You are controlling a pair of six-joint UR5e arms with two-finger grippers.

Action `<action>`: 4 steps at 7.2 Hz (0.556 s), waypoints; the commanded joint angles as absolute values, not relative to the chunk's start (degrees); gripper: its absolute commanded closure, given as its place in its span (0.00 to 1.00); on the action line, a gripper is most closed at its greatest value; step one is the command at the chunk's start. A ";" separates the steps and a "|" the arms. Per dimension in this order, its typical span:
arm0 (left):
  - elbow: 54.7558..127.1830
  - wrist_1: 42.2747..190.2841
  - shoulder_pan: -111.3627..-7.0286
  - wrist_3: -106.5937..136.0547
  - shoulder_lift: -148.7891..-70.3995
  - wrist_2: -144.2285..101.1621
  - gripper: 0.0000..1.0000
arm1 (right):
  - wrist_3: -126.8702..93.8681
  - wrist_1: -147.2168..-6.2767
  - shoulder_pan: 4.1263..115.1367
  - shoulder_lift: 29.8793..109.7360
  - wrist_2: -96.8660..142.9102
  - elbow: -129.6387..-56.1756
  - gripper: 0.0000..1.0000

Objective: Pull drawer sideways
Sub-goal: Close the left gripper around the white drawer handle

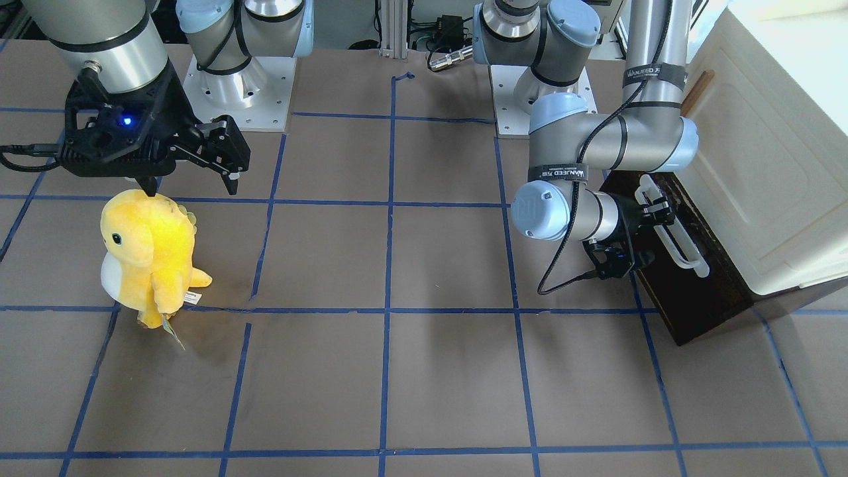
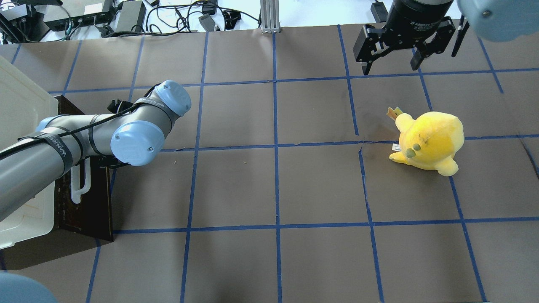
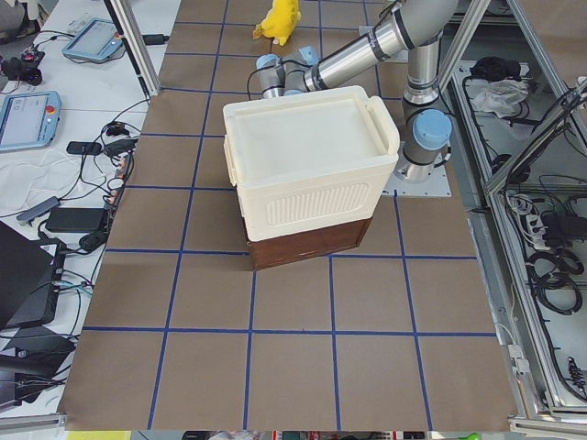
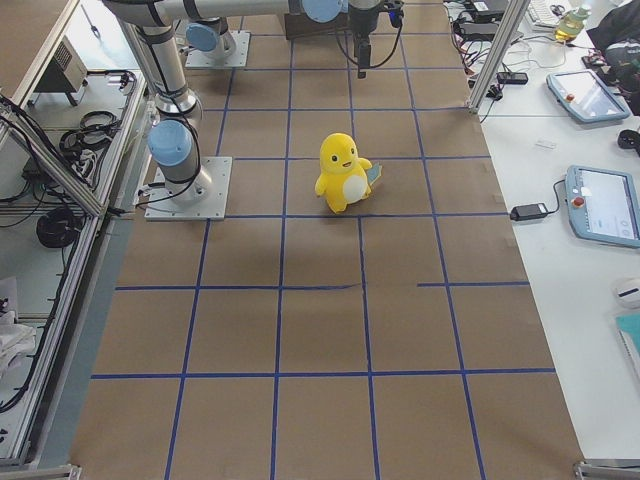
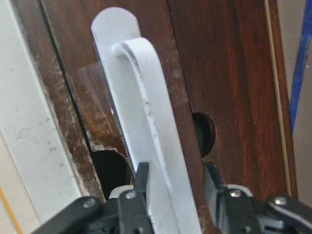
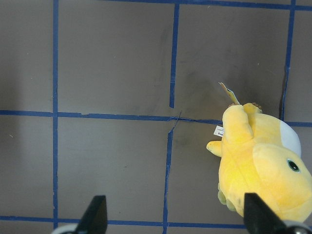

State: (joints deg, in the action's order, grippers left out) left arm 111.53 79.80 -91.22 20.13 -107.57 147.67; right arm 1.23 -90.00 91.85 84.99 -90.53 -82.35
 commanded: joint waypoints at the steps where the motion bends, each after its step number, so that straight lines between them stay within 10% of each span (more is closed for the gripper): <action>1: 111.53 79.80 -91.32 20.13 -107.58 147.66 0.70 | 1.23 -90.00 91.85 84.99 -90.53 -82.35 0.00; 4: 111.53 79.80 -91.32 19.95 -107.58 147.74 0.75 | 1.23 -90.00 91.85 84.99 -90.53 -82.35 0.00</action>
State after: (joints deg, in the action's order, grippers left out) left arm 111.53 79.81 -91.31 19.99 -107.58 147.73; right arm 1.27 -90.00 91.85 84.99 -90.53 -82.35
